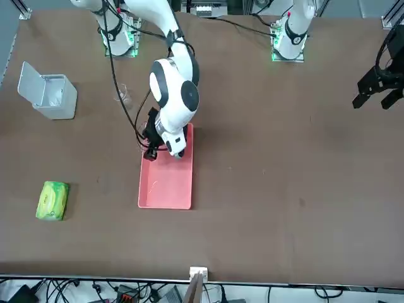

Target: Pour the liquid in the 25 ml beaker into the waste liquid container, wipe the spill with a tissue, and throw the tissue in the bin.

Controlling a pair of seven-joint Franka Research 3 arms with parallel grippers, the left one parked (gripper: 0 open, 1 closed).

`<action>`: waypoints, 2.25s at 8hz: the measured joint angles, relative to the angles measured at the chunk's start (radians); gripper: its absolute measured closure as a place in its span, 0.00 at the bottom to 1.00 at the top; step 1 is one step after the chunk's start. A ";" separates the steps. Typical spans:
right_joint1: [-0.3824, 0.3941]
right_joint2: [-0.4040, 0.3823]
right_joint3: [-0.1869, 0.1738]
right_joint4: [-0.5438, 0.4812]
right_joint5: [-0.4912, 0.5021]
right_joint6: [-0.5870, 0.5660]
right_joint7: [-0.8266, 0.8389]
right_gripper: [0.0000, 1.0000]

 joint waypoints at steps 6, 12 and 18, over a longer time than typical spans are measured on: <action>-0.002 0.000 -0.007 0.016 0.015 0.000 0.001 0.53; -0.127 -0.120 -0.104 0.039 0.430 -0.015 -0.065 0.53; -0.436 -0.287 -0.107 -0.152 0.939 -0.047 -0.573 0.53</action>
